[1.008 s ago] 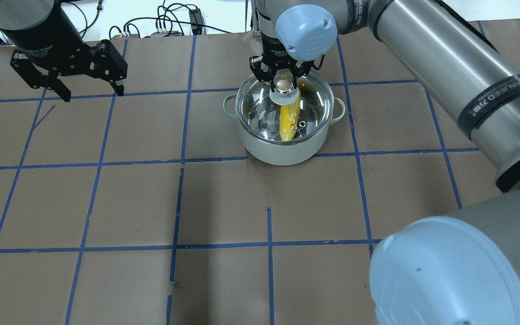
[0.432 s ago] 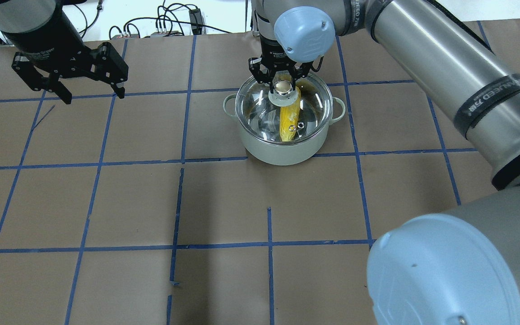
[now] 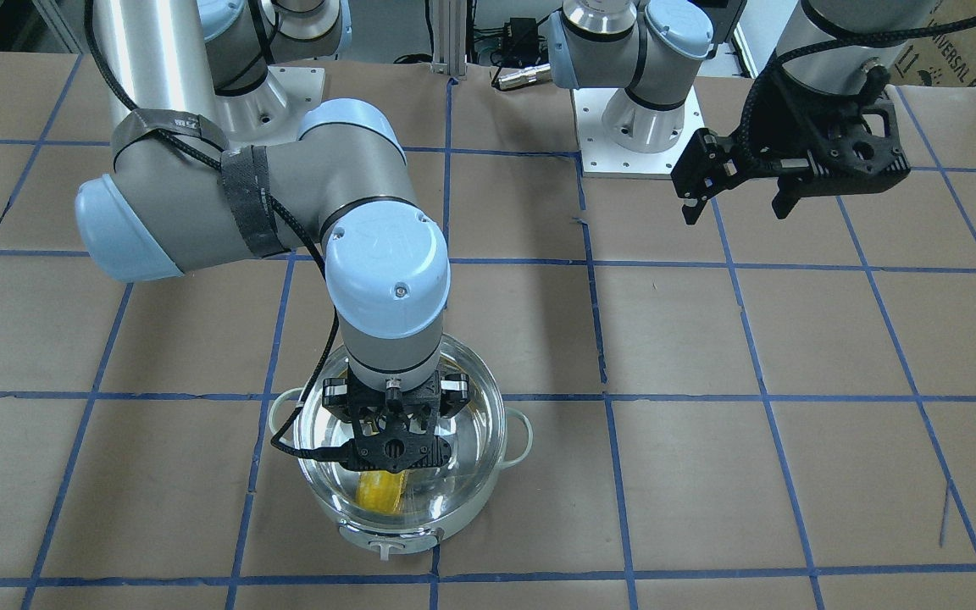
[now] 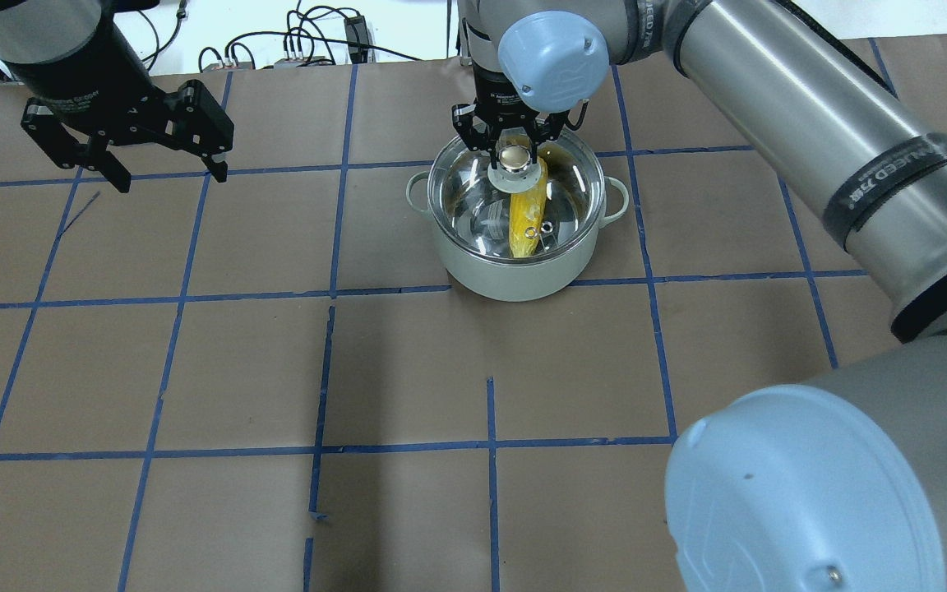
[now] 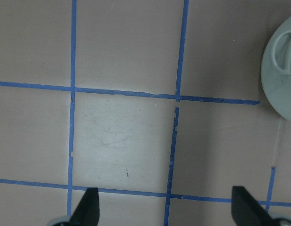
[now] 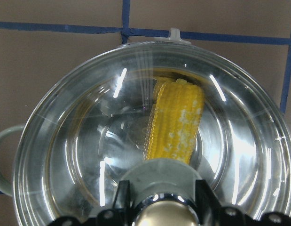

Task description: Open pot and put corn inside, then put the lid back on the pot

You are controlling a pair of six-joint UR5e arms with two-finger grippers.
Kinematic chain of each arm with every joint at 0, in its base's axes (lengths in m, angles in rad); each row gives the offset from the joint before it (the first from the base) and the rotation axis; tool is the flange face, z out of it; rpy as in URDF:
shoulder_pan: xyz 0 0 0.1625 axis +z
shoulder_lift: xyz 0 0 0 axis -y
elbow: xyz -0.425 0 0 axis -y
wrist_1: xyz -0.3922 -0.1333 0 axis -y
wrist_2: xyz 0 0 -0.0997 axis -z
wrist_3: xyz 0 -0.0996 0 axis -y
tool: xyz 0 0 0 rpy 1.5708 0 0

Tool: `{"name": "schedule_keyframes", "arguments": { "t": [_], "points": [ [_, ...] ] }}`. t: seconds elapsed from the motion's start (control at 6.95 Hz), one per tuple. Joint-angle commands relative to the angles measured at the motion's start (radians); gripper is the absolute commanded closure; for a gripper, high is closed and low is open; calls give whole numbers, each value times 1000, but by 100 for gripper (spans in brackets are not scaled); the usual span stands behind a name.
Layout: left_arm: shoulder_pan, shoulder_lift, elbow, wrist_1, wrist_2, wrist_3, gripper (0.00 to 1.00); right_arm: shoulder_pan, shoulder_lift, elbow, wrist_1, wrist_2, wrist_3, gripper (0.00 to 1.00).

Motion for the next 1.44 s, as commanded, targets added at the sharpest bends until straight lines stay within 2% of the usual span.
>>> {"name": "schedule_keyframes", "arguments": {
  "t": [0.0, 0.29, 0.72, 1.01, 1.15, 1.3],
  "points": [
    [0, 2, -2, 1, 0, 0, 0, 0, 1, -7, -2, 38, -2, 0],
    [0, 2, -2, 1, 0, 0, 0, -9, -5, -10, 3, 36, 0, 0],
    [-2, 3, -4, 1, 0, 0, 0, -110, -68, -47, 15, 35, -63, 0],
    [-2, 6, -5, 0, 0, 0, 0, -213, -178, -18, 76, 35, -190, 0],
    [-2, 5, -5, 0, 2, 0, 0, -248, -248, 23, 134, 35, -218, 0],
    [-3, 5, -5, 0, 0, 0, 0, -276, -334, 104, 162, 38, -232, 0]
  ]
}}
